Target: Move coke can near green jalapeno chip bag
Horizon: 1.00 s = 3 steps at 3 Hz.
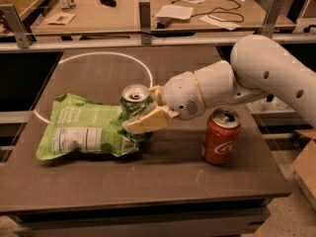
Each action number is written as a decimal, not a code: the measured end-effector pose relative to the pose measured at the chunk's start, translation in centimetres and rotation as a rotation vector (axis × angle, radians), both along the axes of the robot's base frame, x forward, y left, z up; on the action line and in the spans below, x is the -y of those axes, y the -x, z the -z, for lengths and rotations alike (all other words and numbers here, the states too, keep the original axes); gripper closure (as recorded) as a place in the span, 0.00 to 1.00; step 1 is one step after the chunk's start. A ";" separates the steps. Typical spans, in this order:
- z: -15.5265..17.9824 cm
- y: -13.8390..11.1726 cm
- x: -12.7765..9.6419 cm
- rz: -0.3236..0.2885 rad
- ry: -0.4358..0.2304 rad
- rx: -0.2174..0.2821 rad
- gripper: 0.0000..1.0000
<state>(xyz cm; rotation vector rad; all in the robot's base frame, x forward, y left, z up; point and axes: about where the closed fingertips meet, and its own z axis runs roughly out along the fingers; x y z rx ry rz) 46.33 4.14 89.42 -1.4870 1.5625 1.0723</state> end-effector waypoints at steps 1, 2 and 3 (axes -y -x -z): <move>0.0 0.1 -0.2 -0.004 0.001 0.001 0.13; -0.1 0.2 -0.4 -0.008 0.002 0.002 0.00; -0.1 0.2 -0.4 -0.009 0.002 0.002 0.00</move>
Offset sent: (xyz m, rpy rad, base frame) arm -0.0010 0.0018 0.0003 -0.0008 -0.0007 0.0038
